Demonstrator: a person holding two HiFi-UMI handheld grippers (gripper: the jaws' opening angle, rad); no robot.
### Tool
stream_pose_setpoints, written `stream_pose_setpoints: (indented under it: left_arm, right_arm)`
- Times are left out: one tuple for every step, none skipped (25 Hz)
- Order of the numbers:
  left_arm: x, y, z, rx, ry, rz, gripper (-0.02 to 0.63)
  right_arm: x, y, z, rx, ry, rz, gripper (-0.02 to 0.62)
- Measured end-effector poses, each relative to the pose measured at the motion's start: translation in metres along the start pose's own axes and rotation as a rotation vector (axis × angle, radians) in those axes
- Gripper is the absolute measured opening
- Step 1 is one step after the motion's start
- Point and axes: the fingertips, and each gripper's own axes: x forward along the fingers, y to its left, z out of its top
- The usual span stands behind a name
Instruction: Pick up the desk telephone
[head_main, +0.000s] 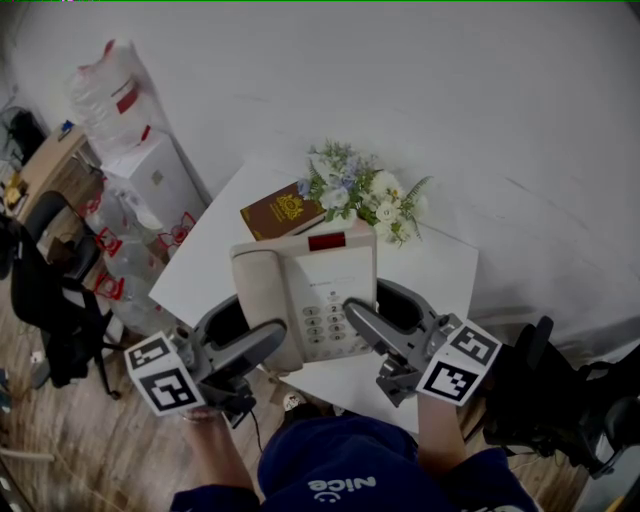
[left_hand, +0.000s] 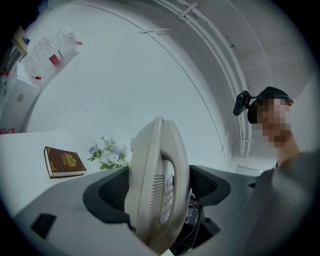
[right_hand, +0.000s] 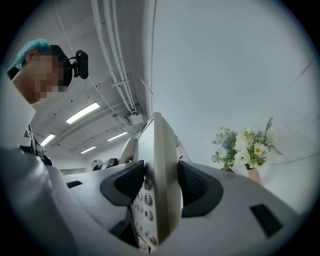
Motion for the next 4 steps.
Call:
stream_pose_setpoints:
  left_arm:
    - [-0.0005,0.0002,-0.0005,0.0,0.0,0.001,0.38]
    - [-0.0011,0.0006,-0.0008,-0.001,0.001,0.002,0.38]
    - [-0.0016,0.001,-0.0011,-0.001,0.001,0.004,0.38]
    - [-0.0021,0.0014,-0.0013,-0.002,0.001,0.006,0.38]
  right_arm:
    - [0.0001,0.0001,-0.0007,0.001,0.001,0.0,0.23]
    - [0.0003,0.0002,-0.0013,0.001,0.002,0.001,0.23]
    - [0.0007,0.0003,-0.0018,0.002,0.003,0.001,0.23]
    - [0.0011,0.0003,-0.0024,0.002,0.004,0.001,0.231]
